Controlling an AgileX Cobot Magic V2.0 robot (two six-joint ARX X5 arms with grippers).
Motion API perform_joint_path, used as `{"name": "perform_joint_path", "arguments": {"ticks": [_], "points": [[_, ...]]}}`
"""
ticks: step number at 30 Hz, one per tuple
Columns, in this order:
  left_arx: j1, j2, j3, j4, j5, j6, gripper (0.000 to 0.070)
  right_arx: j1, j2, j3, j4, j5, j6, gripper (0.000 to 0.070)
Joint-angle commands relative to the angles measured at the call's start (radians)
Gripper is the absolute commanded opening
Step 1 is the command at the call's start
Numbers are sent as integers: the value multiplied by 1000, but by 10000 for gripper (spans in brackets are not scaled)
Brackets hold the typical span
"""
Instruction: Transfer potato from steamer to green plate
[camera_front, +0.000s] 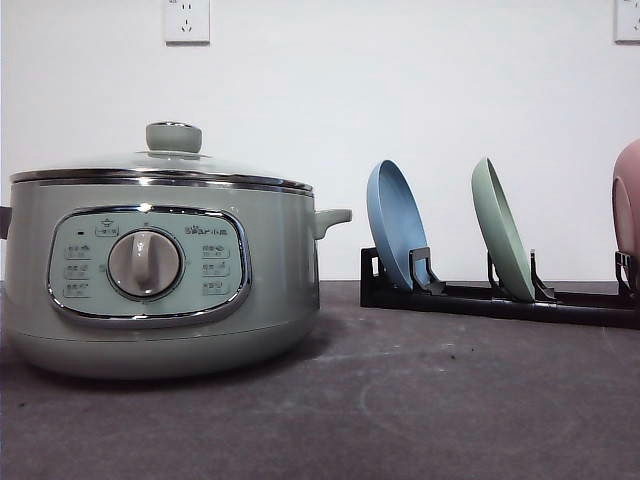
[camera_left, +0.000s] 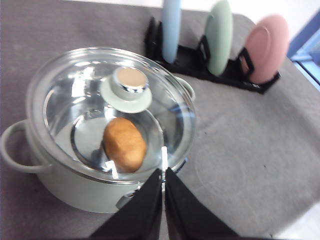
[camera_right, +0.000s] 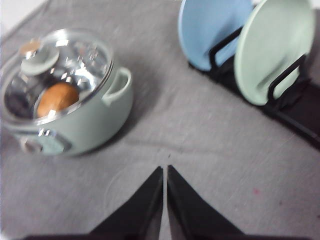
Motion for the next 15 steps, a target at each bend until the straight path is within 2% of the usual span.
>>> {"name": "perform_joint_path", "arguments": {"ticks": [1, 7, 9, 10, 13, 15], "points": [[-9, 8, 22, 6, 4, 33, 0, 13, 13, 21, -9, -3, -30, 1], [-16, 8, 22, 9, 4, 33, 13, 30, 15, 21, -10, -2, -27, 3], [-16, 8, 22, 11, 3, 32, 99, 30, 15, 21, -10, -2, -24, 46], [-16, 8, 22, 11, 3, 31, 181, 30, 15, 21, -10, -2, -22, 117], [-16, 8, 22, 11, 3, 29, 497, 30, 16, 21, -10, -2, -12, 455], [-16, 8, 22, 11, 3, 29, 638, 30, 17, 21, -9, -2, -5, 581]]}}
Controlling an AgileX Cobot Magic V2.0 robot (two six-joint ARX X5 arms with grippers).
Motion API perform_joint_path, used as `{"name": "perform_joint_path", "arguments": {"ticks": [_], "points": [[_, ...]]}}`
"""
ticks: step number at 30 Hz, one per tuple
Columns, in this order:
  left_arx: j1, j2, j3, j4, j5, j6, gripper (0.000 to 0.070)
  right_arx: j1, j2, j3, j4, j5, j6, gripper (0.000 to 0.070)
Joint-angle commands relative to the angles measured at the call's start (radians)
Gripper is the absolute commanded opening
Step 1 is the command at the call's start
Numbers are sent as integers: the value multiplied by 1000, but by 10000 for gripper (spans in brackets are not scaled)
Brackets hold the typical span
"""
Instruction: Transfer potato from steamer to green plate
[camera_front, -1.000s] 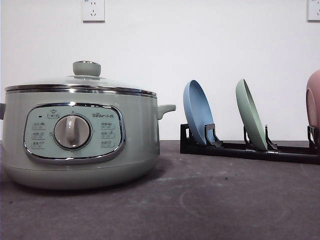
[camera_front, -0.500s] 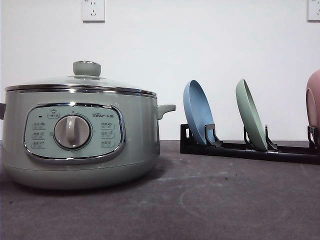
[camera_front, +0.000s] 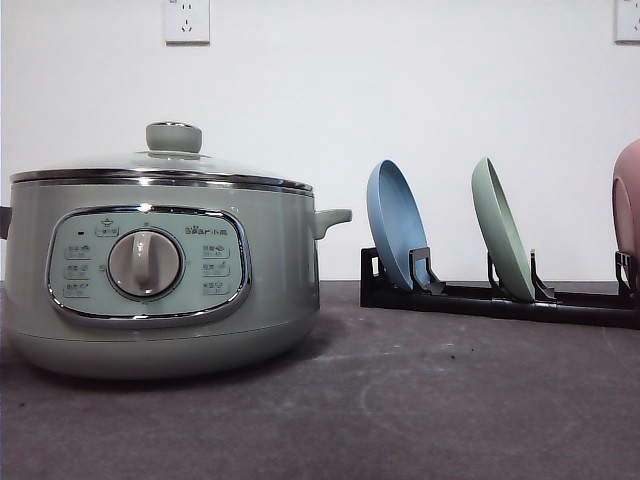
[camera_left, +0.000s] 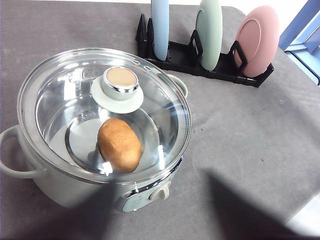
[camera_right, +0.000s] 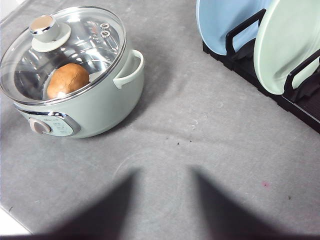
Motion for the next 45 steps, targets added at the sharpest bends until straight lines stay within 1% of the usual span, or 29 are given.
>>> {"name": "perform_joint_path", "arguments": {"ticks": [1, 10, 18, 21, 25, 29, 34, 45], "points": [[-2, 6, 20, 11, 3, 16, 645, 5, 7, 19, 7, -2, 11, 584], [-2, 6, 20, 11, 3, 15, 646, 5, 9, 19, 7, -2, 20, 583], [-2, 6, 20, 11, 3, 15, 641, 5, 10, 19, 9, -1, 49, 583], [-2, 6, 20, 11, 3, 15, 642, 5, 12, 19, 27, 5, 80, 583], [-2, 6, 20, 11, 3, 15, 641, 5, 40, 29, 66, 5, 150, 583], [-2, 6, 20, 11, 3, 16, 641, 5, 114, 77, 94, 5, 180, 582], [-2, 6, 20, 11, 3, 16, 641, 5, 255, 189, 133, 6, 206, 582], [-2, 6, 20, 11, 3, 15, 641, 5, 611, 464, 144, 8, 209, 581]]}}
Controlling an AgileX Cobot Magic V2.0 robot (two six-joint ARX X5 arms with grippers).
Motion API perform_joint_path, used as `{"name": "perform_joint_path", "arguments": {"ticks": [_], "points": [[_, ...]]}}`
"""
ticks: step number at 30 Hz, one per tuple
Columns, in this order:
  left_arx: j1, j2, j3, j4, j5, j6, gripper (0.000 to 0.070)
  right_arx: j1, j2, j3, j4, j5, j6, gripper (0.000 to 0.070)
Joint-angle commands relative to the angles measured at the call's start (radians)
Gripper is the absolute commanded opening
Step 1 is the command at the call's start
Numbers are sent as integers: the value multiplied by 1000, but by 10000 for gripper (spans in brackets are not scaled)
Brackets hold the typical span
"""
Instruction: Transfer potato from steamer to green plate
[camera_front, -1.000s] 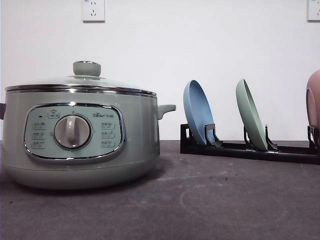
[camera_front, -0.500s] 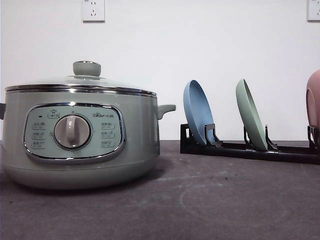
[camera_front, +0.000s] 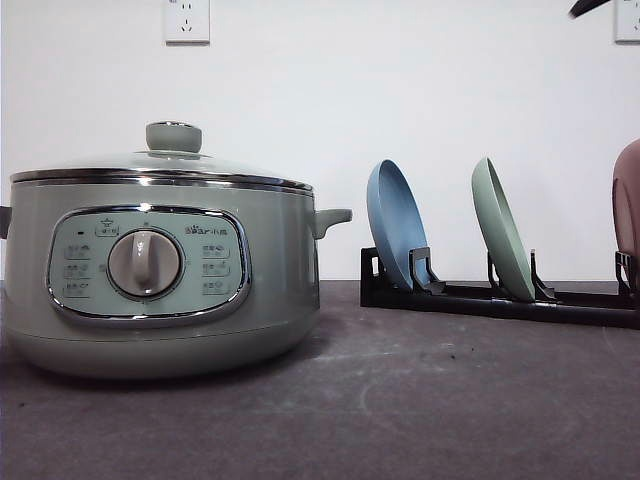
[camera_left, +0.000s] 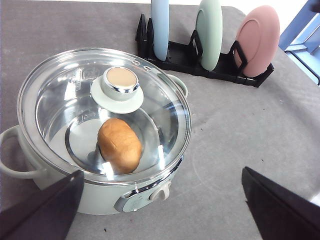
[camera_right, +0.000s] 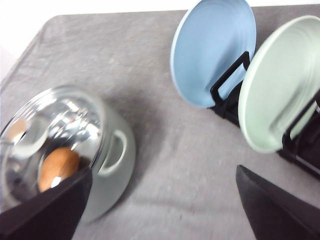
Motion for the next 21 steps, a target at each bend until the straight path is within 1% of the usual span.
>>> {"name": "perform_joint_path", "arguments": {"ticks": [1, 7, 11, 15, 21], "points": [[-2, 6, 20, 11, 3, 16, 641, 5, 60, 48, 13, 11, 11, 581], [-2, 6, 20, 11, 3, 15, 641, 5, 201, 114, 75, 50, 18, 559], [-2, 6, 20, 11, 3, 15, 641, 5, 272, 119, 145, 56, 34, 557], [-2, 6, 20, 11, 3, 15, 641, 5, 334, 119, 201, 101, 37, 550], [-2, 6, 20, 10, 3, 15, 641, 5, 413, 119, 267, 123, 38, 534]]}}
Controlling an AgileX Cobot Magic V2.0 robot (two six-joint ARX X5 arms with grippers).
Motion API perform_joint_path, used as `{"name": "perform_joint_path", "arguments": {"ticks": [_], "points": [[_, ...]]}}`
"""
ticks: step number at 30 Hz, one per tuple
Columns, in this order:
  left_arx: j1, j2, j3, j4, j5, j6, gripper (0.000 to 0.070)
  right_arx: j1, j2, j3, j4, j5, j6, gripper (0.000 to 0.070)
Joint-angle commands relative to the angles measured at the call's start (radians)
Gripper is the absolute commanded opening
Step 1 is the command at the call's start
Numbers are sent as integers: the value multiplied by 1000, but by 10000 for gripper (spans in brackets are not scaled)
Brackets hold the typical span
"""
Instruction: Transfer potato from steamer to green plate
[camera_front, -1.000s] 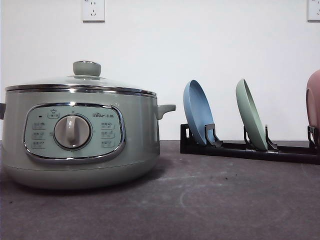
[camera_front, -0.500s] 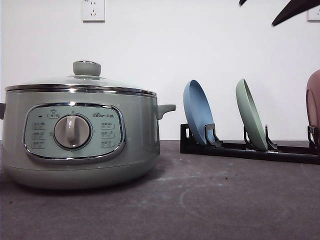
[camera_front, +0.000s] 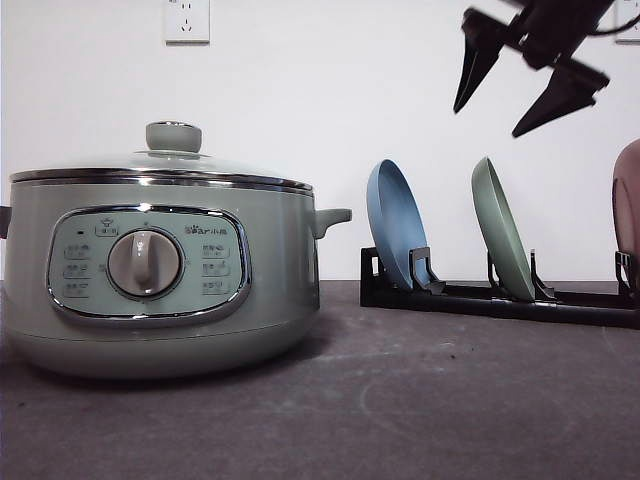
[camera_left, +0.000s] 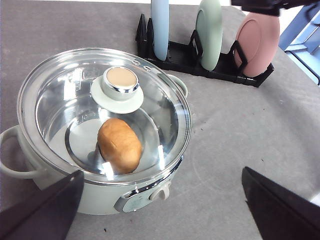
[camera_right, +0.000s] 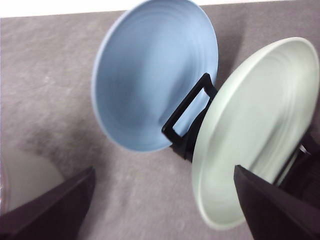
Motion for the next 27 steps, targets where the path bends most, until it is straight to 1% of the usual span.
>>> {"name": "perform_joint_path", "arguments": {"ticks": [1, 3, 9, 12, 18, 23, 27], "points": [[-2, 6, 20, 10, 3, 15, 641, 5, 35, 25, 21, 11, 11, 530], [-2, 6, 20, 10, 3, 15, 641, 5, 57, 25, 37, 15, 14, 519], [-2, 6, 20, 10, 3, 15, 641, 5, 112, 25, 88, 15, 29, 451], [-2, 6, 20, 10, 3, 15, 641, 5, 129, 25, 96, 29, 32, 381], [-2, 6, 20, 10, 3, 15, 641, 5, 150, 25, 96, 33, 44, 311], [-2, 6, 20, 10, 3, 15, 641, 5, 150, 25, 119, 32, 47, 174], [-2, 6, 20, 10, 3, 15, 641, 5, 150, 25, 119, 33, 48, 116]]}}
